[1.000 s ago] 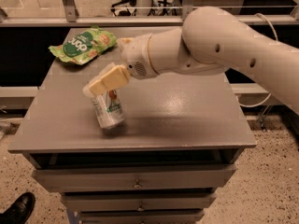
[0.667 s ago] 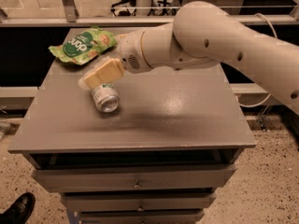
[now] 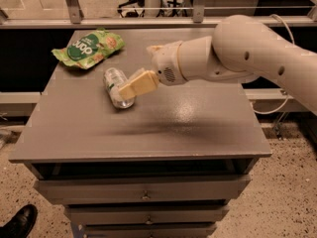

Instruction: Knock 7up can over

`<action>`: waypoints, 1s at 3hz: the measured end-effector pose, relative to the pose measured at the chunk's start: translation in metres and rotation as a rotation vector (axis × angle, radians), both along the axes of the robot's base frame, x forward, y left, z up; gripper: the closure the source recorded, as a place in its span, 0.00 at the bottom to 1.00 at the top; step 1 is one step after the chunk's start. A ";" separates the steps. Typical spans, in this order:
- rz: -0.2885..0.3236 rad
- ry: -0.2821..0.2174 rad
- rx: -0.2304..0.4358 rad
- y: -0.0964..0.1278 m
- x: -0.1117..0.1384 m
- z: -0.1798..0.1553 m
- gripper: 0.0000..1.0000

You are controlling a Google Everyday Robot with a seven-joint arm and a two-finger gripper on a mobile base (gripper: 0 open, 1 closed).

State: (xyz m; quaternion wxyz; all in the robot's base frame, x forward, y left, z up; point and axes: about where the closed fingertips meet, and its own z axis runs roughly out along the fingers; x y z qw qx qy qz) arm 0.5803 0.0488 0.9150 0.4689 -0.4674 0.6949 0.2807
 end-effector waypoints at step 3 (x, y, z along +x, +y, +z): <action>0.061 0.003 -0.010 -0.043 -0.014 -0.028 0.00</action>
Offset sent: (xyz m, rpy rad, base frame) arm -0.0106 -0.0654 -0.0298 -0.0185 -0.0040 0.0504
